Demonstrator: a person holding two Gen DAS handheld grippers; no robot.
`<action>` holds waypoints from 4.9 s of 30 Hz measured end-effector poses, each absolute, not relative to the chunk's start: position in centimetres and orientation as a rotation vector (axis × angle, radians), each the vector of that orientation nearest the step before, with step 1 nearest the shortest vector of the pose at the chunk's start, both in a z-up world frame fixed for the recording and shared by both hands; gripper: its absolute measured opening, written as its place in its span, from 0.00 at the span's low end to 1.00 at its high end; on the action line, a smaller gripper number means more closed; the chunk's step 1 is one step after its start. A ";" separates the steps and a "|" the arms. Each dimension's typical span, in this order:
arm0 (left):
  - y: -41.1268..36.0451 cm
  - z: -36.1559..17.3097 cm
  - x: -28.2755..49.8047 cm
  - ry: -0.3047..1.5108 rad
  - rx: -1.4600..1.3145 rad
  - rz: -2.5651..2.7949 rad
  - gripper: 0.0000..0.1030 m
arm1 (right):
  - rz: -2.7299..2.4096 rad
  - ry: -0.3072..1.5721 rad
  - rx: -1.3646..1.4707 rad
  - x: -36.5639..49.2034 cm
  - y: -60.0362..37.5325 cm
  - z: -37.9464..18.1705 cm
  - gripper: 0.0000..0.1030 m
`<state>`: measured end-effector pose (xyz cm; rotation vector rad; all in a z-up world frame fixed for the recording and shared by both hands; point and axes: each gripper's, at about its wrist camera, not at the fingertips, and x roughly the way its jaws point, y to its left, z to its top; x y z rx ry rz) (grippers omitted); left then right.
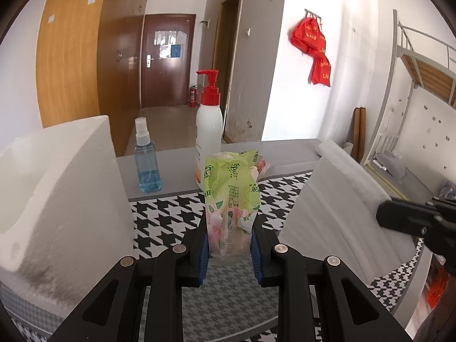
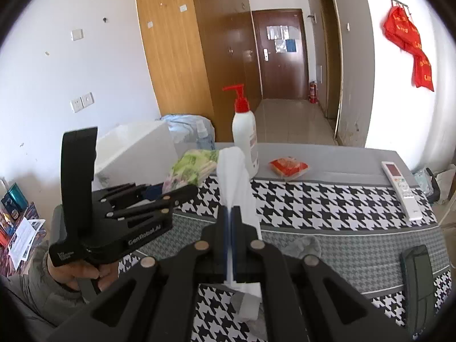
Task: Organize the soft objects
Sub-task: 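Carry the tissue pack and white tissues with both tools over the white foam box, then open the right tool over the foam box, dropping the white tissues inside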
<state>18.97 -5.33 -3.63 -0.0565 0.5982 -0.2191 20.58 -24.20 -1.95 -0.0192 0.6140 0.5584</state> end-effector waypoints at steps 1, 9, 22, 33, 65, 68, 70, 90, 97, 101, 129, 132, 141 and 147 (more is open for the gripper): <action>-5.3 -3.4 18.7 0.592 -0.053 -0.219 0.25 | 0.557 0.610 -0.018 20.8 -24.2 -2.0 0.04; -4.8 -2.0 16.5 0.553 -0.037 -0.199 0.25 | 0.556 0.557 -0.011 19.4 -24.7 -0.3 0.04; -4.1 0.3 13.3 0.482 -0.011 -0.183 0.25 | 0.557 0.489 -0.014 17.3 -24.4 1.8 0.04; -3.7 1.5 10.8 0.442 0.011 -0.168 0.25 | 0.560 0.463 -0.010 16.0 -23.9 2.6 0.04; 1.1 4.5 7.9 0.341 0.031 -0.017 0.25 | 0.613 0.392 -0.053 16.1 -19.5 5.7 0.04; 2.0 4.5 7.7 0.341 0.025 0.002 0.25 | 0.619 0.388 -0.063 16.3 -18.8 6.0 0.04; 2.4 4.6 7.5 0.340 0.023 0.016 0.25 | 0.624 0.383 -0.071 16.4 -18.2 6.3 0.04; 6.8 4.3 5.7 0.341 -0.007 0.160 0.25 | 0.697 0.312 -0.145 16.7 -12.9 9.5 0.04; 8.2 3.9 5.1 0.344 -0.023 0.199 0.25 | 0.729 0.295 -0.171 16.9 -10.7 10.3 0.04; 8.7 3.7 4.9 0.349 -0.031 0.219 0.25 | 0.754 0.291 -0.179 17.1 -9.4 10.4 0.04; 12.6 2.0 4.2 0.379 -0.096 0.293 0.25 | 0.815 0.458 -0.250 21.8 -1.8 7.4 0.04; 12.5 1.8 4.1 0.380 -0.098 0.295 0.25 | 0.811 0.482 -0.267 22.1 -1.3 6.9 0.04; 12.7 1.7 4.1 0.383 -0.105 0.300 0.25 | 0.789 0.572 -0.307 23.3 0.2 4.8 0.04; 12.9 1.5 4.2 0.388 -0.106 0.308 0.25 | 0.778 0.641 -0.339 24.4 1.1 3.1 0.04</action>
